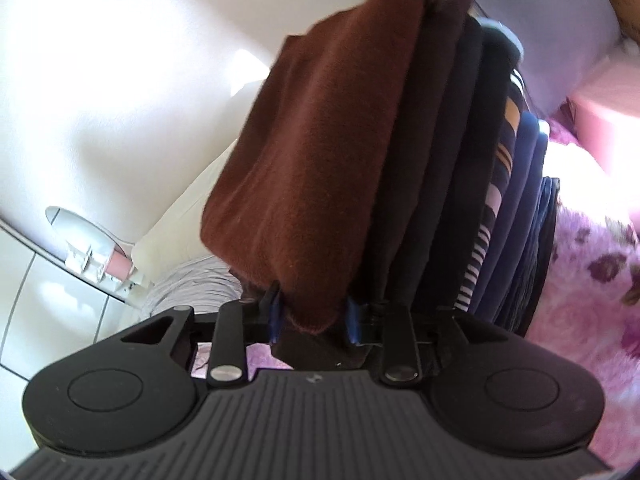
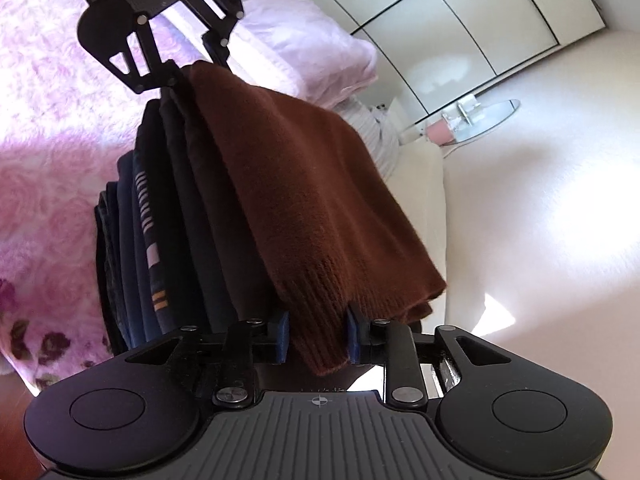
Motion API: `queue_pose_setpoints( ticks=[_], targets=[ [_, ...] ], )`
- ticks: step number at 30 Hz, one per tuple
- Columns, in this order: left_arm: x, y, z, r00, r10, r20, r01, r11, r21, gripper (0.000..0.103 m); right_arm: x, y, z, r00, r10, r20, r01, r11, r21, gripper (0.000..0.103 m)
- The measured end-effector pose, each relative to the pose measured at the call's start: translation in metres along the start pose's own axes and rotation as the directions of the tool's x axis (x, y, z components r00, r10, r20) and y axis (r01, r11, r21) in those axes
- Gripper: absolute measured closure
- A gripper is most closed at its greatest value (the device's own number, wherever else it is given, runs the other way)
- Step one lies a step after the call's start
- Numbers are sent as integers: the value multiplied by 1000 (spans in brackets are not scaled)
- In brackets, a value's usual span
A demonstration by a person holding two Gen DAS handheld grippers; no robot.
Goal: Fold clothes
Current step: 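Lower the cardigan onto the clothes stack and open both grippers, then press the cardigan flat on the stack with both open grippers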
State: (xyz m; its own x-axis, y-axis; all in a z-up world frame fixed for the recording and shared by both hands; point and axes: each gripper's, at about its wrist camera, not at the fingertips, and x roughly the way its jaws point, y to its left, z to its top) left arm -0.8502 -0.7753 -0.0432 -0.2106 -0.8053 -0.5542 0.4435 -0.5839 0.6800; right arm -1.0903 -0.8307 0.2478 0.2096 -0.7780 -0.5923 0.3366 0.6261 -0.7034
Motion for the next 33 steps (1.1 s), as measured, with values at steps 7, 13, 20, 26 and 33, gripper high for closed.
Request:
queue_pose_setpoints(
  ticks=[7,13,20,26,33],
  targets=[
    [-14,2,-11,1000,-16,7,17,995,-97,75,3,6,1,999,-44,-23,45,998,45,69],
    [-48,21,-16,997,-46,68,63,956,-285,73,-14,4,6,999,-34,-18,37,987,158,60],
    [-54,47,-13,992,-52,117,105,849,-517,73,-40,-37,15,986,-21,166,-73,837,542,60],
    [-40,57,-12,991,-110,75,133,767,-628,73,-5,-44,-7,993,44,107,-108,677,728,60],
    [-47,65,-10,993,-110,37,103,693,-713,63,-21,-42,-13,994,14,107,-93,623,776,58]
  ],
)
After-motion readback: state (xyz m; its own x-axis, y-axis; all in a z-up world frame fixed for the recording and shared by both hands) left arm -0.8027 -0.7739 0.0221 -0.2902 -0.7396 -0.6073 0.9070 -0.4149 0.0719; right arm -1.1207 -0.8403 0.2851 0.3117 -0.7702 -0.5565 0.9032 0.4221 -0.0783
